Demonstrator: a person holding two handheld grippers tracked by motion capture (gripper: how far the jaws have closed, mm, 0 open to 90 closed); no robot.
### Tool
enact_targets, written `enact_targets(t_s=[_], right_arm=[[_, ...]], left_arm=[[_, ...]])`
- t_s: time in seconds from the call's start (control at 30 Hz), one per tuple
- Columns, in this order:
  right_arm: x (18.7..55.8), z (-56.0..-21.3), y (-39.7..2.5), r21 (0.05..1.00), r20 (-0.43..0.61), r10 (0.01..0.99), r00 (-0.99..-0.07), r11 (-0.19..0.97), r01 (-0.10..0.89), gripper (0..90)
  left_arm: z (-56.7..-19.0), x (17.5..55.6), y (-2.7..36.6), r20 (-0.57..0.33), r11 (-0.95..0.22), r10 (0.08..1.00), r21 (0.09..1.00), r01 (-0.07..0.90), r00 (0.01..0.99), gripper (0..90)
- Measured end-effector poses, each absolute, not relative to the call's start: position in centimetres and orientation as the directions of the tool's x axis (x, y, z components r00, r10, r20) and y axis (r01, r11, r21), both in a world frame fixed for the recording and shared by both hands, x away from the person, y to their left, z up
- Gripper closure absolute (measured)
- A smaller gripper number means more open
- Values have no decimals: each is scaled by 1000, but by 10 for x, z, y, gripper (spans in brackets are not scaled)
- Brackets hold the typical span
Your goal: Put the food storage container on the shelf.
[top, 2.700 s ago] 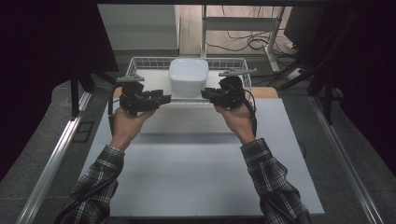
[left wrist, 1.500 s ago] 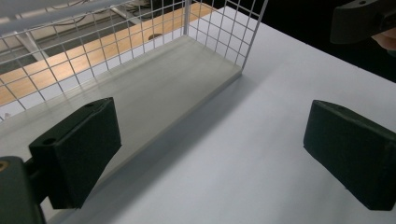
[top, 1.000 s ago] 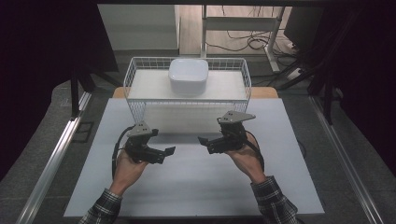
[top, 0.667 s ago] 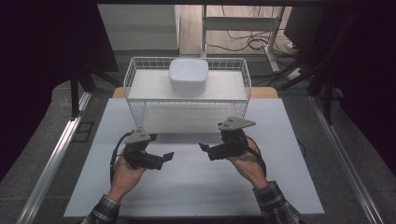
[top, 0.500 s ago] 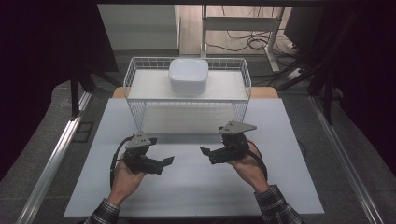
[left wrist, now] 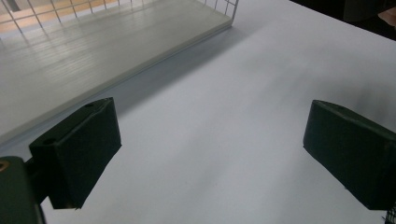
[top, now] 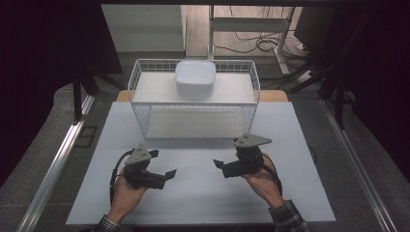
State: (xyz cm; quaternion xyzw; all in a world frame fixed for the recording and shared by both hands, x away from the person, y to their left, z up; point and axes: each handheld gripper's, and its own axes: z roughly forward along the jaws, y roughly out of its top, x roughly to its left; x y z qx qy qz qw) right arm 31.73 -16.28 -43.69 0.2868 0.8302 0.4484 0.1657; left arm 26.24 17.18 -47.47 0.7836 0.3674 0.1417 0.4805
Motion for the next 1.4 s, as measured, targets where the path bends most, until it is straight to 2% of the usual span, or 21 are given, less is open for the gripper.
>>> enact_targets(t_s=[1.0, 1.2, 1.4], right_arm=[[289, -453, -216, 835, -26, 683, -730, 416, 360, 0], [287, -460, -230, 831, -32, 710, -704, 410, 376, 0], [285, -466, -244, 830, -28, 736, -677, 395, 395, 0]], left_arm=[[-497, 228, 214, -132, -245, 781, 835, 493, 611, 40], [-501, 222, 222, -117, -248, 797, 831, 498, 593, 37], [-508, 217, 227, -66, -281, 810, 828, 485, 583, 37]])
